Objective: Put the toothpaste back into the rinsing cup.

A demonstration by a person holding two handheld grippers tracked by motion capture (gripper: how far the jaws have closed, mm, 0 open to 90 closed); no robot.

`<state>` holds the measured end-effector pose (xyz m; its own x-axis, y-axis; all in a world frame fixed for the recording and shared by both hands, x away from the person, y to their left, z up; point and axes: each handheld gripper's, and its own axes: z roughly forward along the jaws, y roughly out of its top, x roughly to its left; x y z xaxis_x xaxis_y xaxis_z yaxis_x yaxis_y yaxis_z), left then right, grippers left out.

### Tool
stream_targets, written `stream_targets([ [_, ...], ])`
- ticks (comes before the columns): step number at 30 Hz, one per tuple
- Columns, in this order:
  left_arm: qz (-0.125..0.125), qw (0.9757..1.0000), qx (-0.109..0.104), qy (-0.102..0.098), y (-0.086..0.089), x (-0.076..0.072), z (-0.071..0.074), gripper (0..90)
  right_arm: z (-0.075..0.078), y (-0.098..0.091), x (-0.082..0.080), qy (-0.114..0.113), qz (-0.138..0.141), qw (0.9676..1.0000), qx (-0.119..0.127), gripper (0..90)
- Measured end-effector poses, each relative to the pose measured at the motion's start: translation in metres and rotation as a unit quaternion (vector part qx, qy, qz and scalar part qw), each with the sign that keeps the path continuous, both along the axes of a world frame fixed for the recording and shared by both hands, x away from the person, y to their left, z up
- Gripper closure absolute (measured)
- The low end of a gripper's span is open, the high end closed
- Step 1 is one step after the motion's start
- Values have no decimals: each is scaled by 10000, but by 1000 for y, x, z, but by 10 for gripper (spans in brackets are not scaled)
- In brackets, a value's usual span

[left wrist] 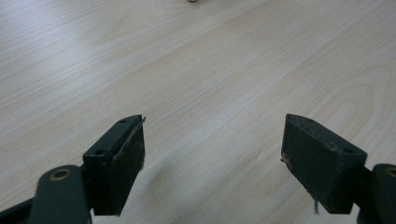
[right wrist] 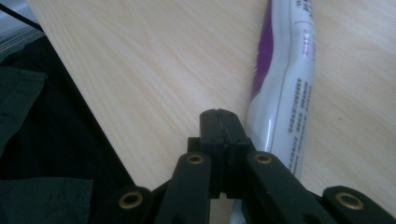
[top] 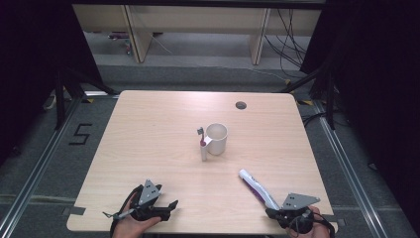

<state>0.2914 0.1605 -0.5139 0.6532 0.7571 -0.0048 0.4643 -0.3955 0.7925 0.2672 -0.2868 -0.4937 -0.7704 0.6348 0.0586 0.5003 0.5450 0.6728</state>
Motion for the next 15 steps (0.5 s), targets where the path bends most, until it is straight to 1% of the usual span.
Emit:
stream_targets([
  [1, -4, 10000, -21, 9, 0, 0, 0, 211, 1, -3, 0, 81, -136, 9999, 36, 900],
  [2, -27, 10000, -5, 16, 0, 0, 0, 211, 1, -3, 0, 81, -136, 9999, 36, 900],
  [3, -22, 10000, -2, 17, 0, 0, 0, 211, 1, -7, 3, 22, -133, 9999, -9, 900],
  [4, -22, 10000, -2, 17, 0, 0, 0, 211, 1, -7, 3, 22, -133, 9999, -9, 900],
  [5, -18, 10000, 15, 19, 0, 0, 0, 211, 0, -9, 4, -65, -201, 9998, 30, 900],
  [6, -18, 10000, 15, 19, 0, 0, 0, 211, 0, -9, 4, -65, -201, 9998, 30, 900],
  [7, -20, 10000, 22, 22, 0, 0, 0, 211, 1, -10, 4, -11, -206, 9998, -22, 900],
  [8, -12, 10000, 17, 29, -1, 0, 0, 212, 2, -11, 6, -49, -201, 9998, -32, 900],
  [9, -12, 10000, 15, 31, -1, 0, 0, 212, 2, -14, 10, -133, -182, 9997, -107, 900],
  [10, -12, 10000, 15, 31, -1, 0, 0, 212, 2, -14, 10, -133, -182, 9997, -107, 900],
  [11, -27, 10000, 17, 36, -1, 0, 0, 212, 2, -17, 13, -109, -282, 9994, -151, 900],
  [12, -11, 10000, 5, 27, -1, 0, -1, 212, 2, -18, 15, -154, -335, 9992, -166, 900],
  [13, -23, 10000, 14, 20, -1, 0, 0, 211, 1, -17, 15, -91, -476, 9988, -92, 900],
  [14, -23, 10000, 14, 20, -1, 0, 0, 212, 1, -17, 15, -91, -476, 9988, -92, 900],
  [15, -34, 10000, 6, 26, 0, 0, 0, 212, 2, -22, 22, -100, -455, 9987, -199, 900],
])
